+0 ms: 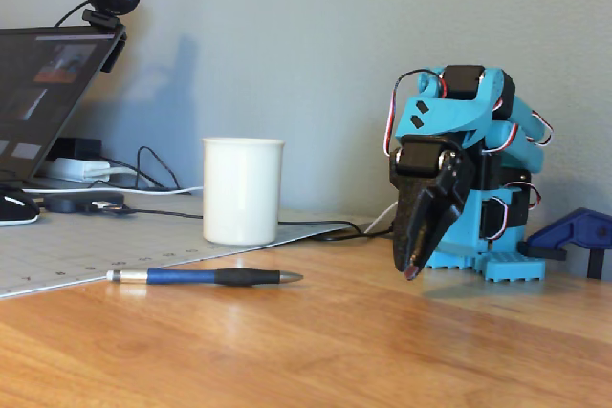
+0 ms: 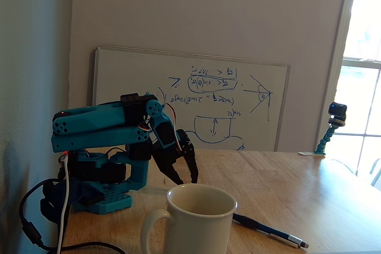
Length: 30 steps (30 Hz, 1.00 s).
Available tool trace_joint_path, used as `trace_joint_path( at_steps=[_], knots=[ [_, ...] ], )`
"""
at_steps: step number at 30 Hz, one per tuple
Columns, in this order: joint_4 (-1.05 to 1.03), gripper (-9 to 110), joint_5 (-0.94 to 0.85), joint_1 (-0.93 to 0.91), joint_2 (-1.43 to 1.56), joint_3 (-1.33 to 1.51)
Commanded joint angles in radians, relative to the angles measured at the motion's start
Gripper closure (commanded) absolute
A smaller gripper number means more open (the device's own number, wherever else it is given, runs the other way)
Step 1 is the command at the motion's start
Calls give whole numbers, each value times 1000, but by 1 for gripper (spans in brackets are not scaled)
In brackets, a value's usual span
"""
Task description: Grasp a pen and put it in a mug.
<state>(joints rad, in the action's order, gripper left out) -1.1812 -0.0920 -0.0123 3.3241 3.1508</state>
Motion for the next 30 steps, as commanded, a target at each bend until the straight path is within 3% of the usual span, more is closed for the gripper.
trace_joint_path(
  at_steps=[1, 30],
  knots=[
    [6, 95, 11, 6, 23, -11],
    [9, 95, 12, -6, 5, -71]
  ],
)
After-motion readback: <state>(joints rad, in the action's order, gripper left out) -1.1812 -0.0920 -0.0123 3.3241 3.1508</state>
